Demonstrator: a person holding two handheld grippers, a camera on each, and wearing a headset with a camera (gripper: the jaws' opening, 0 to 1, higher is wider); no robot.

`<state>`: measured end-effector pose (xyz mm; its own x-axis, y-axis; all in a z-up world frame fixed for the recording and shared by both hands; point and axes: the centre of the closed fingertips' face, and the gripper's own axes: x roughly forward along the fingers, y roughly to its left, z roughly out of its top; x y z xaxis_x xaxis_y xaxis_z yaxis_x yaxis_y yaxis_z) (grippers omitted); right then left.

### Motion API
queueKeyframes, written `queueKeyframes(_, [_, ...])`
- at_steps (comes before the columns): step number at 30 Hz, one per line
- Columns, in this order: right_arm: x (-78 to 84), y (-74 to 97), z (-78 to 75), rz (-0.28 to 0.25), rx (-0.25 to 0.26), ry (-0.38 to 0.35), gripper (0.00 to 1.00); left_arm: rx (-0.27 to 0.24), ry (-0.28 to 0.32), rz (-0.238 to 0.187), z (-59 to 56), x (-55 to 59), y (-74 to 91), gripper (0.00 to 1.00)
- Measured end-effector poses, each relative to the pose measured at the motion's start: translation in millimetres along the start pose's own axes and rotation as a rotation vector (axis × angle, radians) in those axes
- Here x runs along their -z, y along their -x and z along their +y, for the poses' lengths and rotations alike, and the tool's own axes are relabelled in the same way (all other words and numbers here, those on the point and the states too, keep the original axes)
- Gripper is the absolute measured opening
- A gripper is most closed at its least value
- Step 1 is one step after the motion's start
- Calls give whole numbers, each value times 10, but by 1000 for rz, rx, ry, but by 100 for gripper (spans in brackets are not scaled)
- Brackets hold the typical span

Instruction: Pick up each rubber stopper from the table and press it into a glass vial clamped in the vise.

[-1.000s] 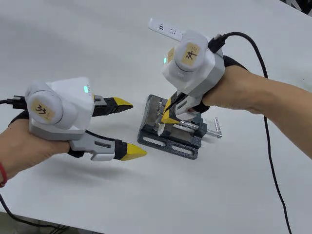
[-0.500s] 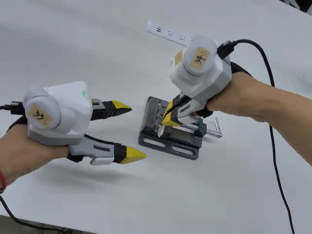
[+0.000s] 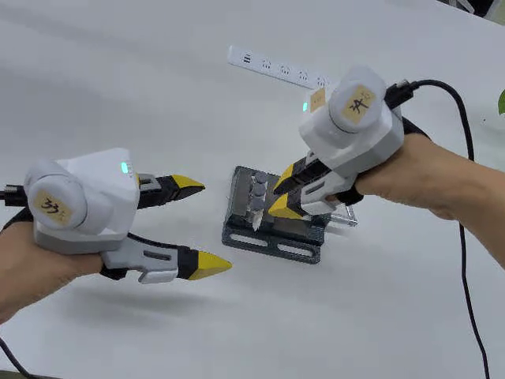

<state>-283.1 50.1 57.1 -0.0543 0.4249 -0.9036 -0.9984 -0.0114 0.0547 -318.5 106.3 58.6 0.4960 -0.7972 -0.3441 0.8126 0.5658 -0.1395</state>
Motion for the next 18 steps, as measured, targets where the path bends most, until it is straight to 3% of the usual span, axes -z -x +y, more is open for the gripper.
queueKeyframes(7, [173,100,28,-68,42,-75,24,-2,-15,12,-26,-33,30,69])
queueKeyframes(11, [238,150,28,-142,65,-134,28,-5,-24,17,-36,-54,51,71])
queueKeyframes(18, [369,196,60,-223,109,-192,41,-9,-34,22,-49,-97,89,75])
